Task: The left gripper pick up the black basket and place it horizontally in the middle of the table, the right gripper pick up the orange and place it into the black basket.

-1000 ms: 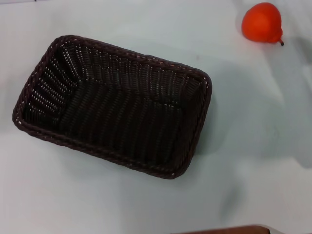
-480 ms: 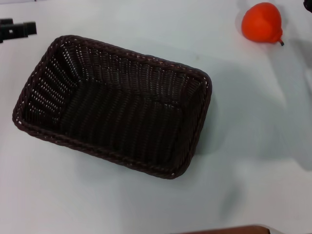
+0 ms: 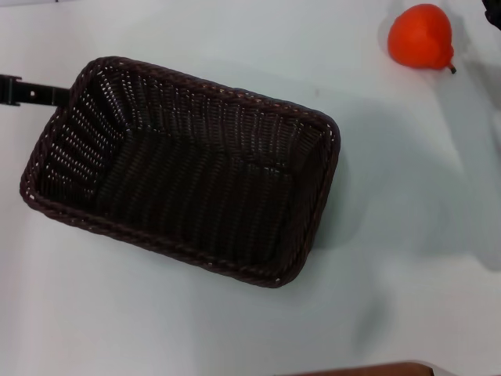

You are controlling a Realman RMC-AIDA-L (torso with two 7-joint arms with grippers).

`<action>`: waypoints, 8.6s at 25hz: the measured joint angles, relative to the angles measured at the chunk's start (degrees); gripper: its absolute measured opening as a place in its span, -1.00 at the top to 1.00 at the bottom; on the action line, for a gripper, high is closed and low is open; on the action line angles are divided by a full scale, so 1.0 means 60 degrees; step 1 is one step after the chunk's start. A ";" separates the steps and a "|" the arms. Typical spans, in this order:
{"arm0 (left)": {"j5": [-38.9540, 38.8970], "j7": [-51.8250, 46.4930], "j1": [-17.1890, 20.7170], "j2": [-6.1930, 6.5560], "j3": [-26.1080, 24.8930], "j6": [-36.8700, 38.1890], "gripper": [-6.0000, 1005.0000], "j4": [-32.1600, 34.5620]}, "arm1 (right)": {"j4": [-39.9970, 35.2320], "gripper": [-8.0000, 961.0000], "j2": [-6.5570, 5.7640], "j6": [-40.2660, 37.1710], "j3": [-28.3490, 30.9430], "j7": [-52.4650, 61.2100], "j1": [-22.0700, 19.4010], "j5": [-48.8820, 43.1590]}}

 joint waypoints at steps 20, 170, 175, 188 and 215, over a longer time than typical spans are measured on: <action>0.2715 -0.0043 -0.1064 -0.0813 0.0315 0.0111 -0.31 0.1402 | 0.0031 -0.83 -0.0033 -0.0301 0.0067 -0.0036 -0.0029 0.0286; -1.1592 1.6464 0.0723 -0.1660 -0.3781 -0.0079 -0.16 1.0710 | 0.6104 -0.78 -0.1948 -0.3421 0.1501 1.3939 0.1180 -2.0245; -1.1596 1.6459 0.0670 -0.1659 -0.3781 -0.0011 -0.16 1.0709 | 0.5831 -0.78 -0.1760 -0.3766 0.1508 1.3609 0.1255 -2.0202; -1.1602 1.6458 0.0653 -0.1660 -0.3781 0.0213 -0.16 1.0760 | 0.5422 -0.05 -0.1462 -0.4405 0.1507 1.3052 0.1363 -2.0182; -1.1604 1.6459 0.0596 -0.1660 -0.3818 0.0360 -0.16 1.0859 | 0.4628 0.80 -0.0923 0.2318 0.3575 0.7337 0.1076 -1.2731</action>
